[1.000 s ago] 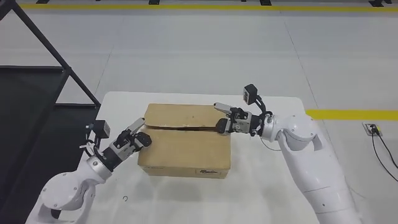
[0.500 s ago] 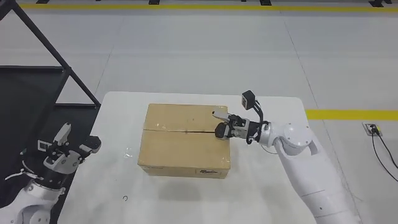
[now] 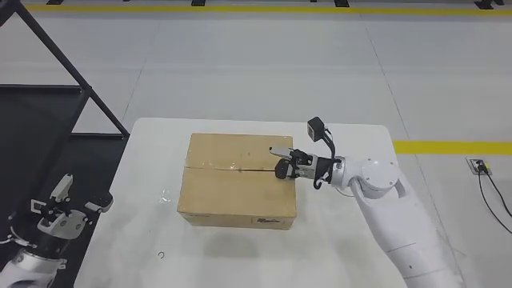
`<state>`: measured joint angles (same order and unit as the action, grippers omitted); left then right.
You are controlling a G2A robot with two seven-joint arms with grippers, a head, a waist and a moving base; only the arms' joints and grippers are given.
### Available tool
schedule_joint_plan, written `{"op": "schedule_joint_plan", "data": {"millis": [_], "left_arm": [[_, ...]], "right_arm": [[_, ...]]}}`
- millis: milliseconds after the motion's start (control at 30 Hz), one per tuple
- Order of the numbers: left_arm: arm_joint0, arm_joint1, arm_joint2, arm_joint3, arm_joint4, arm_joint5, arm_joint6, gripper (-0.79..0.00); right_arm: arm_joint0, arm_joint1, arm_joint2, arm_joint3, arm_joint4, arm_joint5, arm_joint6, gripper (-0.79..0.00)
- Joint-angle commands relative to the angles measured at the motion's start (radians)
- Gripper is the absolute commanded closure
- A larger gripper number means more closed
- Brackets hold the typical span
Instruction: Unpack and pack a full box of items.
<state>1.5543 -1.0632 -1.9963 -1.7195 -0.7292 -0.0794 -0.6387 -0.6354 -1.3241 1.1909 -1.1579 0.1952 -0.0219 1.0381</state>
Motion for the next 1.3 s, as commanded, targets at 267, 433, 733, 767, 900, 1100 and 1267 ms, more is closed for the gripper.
{"op": "schedule_joint_plan", "data": {"millis": [267,433,733,767,900,1100,1267], "left_arm": [[-0.055,-0.005,0.147,0.067,0.398,0.006,0.253,-0.785],[-0.089,-0.001,0.235,0.114,0.541,0.010,0.184,-0.785],[-0.096,0.010,0.325,0.086,1.258,-0.050,0.459,-0.785],[-0.099,0.011,0.346,0.086,1.361,-0.059,0.490,-0.785],[-0.102,0.013,0.393,0.097,1.545,-0.092,0.537,-0.785],[-0.102,0.013,0.393,0.097,1.545,-0.092,0.537,-0.785],[-0.138,0.011,0.452,0.151,1.834,0.030,0.605,-0.785]], "right_arm": [[-0.022,0.000,-0.002,-0.020,0.003,-0.004,-0.028,-0.785],[-0.036,0.006,0.001,-0.027,0.006,0.007,-0.029,-0.785],[-0.038,0.012,-0.001,-0.022,0.017,0.012,-0.028,-0.785],[-0.038,0.012,-0.002,-0.021,0.020,0.010,-0.028,-0.785],[-0.034,0.013,-0.009,-0.019,0.023,0.005,-0.027,-0.785],[-0.037,0.015,-0.015,-0.019,0.025,-0.004,-0.029,-0.785],[-0.030,0.017,-0.021,-0.009,0.028,-0.002,-0.027,-0.785]]}}
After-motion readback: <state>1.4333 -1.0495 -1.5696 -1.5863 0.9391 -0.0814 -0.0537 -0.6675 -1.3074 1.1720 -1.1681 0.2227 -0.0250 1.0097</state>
